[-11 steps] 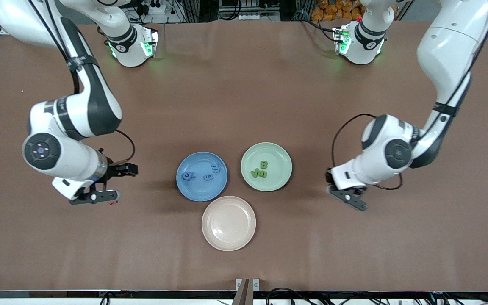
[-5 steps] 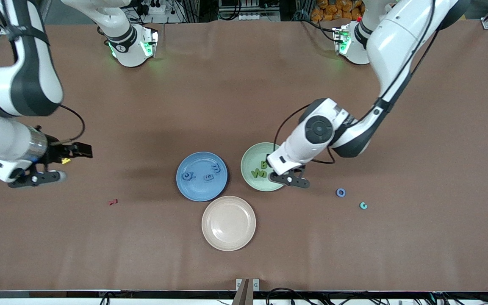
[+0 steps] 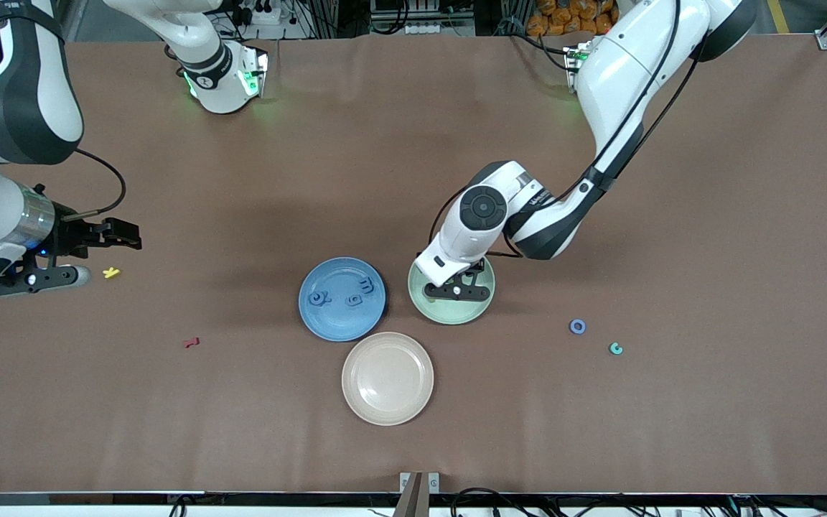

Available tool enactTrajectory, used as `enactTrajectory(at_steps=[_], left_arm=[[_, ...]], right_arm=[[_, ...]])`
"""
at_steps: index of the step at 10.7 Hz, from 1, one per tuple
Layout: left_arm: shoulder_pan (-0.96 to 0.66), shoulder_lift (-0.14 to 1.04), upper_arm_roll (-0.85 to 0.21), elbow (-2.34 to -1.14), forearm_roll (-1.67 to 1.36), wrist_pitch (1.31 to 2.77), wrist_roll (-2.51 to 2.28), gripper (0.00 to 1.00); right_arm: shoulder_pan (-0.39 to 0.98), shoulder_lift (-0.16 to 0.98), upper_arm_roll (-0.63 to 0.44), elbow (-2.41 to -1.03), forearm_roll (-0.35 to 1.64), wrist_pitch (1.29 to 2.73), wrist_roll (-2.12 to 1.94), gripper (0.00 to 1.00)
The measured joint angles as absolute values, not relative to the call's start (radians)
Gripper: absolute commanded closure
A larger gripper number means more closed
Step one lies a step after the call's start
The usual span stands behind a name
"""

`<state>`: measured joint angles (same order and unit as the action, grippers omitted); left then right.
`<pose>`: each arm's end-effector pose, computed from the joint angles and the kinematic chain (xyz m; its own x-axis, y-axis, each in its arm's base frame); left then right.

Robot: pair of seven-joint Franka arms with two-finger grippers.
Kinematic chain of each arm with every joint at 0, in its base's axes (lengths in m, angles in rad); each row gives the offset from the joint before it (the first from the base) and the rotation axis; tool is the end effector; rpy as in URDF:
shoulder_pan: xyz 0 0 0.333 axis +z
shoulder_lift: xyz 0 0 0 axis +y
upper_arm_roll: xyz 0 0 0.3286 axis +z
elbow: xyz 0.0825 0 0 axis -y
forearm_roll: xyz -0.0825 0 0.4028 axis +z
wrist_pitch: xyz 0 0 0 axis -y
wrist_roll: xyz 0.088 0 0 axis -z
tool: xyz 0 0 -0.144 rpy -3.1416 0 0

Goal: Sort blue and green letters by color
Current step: 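Place the p on the green plate with the left gripper and release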

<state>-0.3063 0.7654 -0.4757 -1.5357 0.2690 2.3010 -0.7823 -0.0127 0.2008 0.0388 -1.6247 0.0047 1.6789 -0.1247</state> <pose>0.5665 -0.4771 0.2084 0.9991 -0.0424 -0.0100 -0.0405 -0.9889 0.1432 0.6228 0.0154 0.4617 0.9783 0.1498 -0.1433 0.1470 -0.9887 -0.0303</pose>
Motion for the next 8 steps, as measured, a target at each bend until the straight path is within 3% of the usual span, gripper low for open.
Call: enactTrajectory(at_steps=[5,8], left_arm=[[-0.244,0.688,-0.450,-1.489,0.338,2.297,-0.762,0.00],[-0.145,0.549,-0.451,-1.484,0.338,2.153,-0.674,0.00]], right_arm=[[-0.011,0.135,0.038,-1.693,0.005,1.705,-0.125,0.00],[-0.012,0.129,0.037,-1.703,0.005,1.708,-0.125,0.00]])
